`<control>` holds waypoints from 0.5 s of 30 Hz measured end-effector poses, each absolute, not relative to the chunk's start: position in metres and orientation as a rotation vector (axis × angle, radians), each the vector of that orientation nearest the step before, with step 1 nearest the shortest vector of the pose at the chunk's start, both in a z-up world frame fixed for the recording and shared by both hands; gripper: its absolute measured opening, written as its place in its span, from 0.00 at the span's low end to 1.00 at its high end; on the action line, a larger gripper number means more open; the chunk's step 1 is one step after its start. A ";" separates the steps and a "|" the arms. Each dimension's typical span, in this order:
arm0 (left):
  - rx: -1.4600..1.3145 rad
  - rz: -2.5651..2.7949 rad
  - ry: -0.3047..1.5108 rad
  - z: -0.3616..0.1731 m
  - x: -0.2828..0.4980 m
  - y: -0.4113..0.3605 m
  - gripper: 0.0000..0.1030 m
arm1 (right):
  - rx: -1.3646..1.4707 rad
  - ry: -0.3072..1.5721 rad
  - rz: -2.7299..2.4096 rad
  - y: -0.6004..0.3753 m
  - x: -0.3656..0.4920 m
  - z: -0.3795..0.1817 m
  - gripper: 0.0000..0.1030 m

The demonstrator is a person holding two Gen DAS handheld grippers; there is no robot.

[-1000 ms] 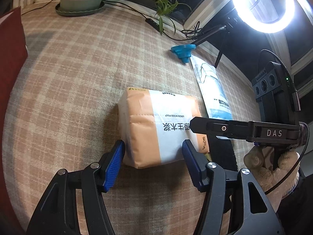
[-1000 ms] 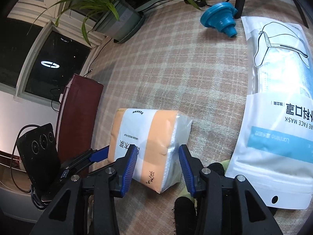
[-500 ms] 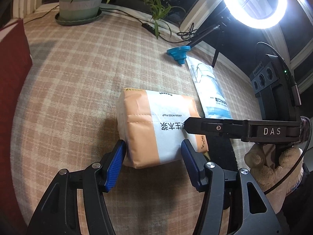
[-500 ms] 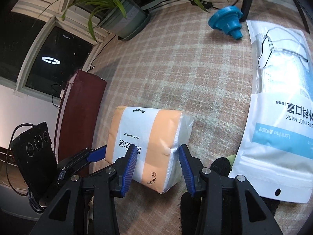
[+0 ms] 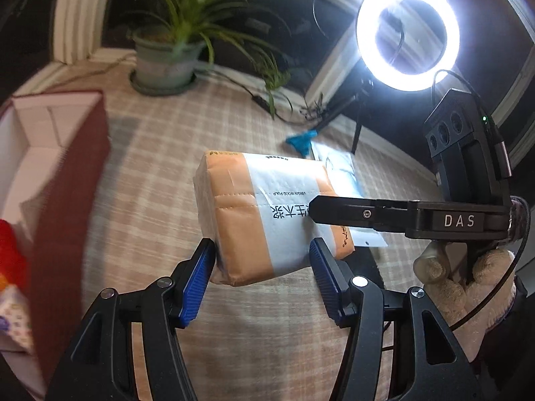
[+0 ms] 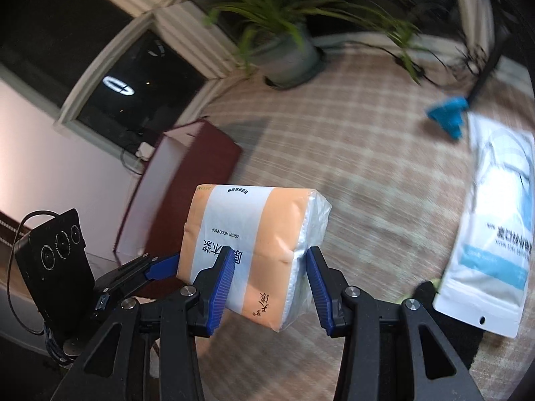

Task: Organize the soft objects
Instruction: 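Carry the tissue pack with the right tool over the box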

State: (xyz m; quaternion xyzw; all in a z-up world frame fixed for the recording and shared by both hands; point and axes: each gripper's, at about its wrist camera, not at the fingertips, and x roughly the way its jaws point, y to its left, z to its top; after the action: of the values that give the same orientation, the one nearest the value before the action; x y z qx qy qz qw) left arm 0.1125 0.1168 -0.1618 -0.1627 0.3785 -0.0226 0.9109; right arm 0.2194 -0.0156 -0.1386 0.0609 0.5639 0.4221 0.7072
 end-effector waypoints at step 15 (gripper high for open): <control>-0.281 0.117 0.685 -0.119 0.044 0.209 0.55 | -0.010 1.129 1.096 0.115 0.184 -0.082 0.41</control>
State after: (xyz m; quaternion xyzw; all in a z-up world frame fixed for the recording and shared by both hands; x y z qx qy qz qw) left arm 0.0441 0.2088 -0.1188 -0.1371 0.3345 0.0573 0.9306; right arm 0.1836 0.1149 -0.0823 -0.0044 0.5079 0.4933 0.7062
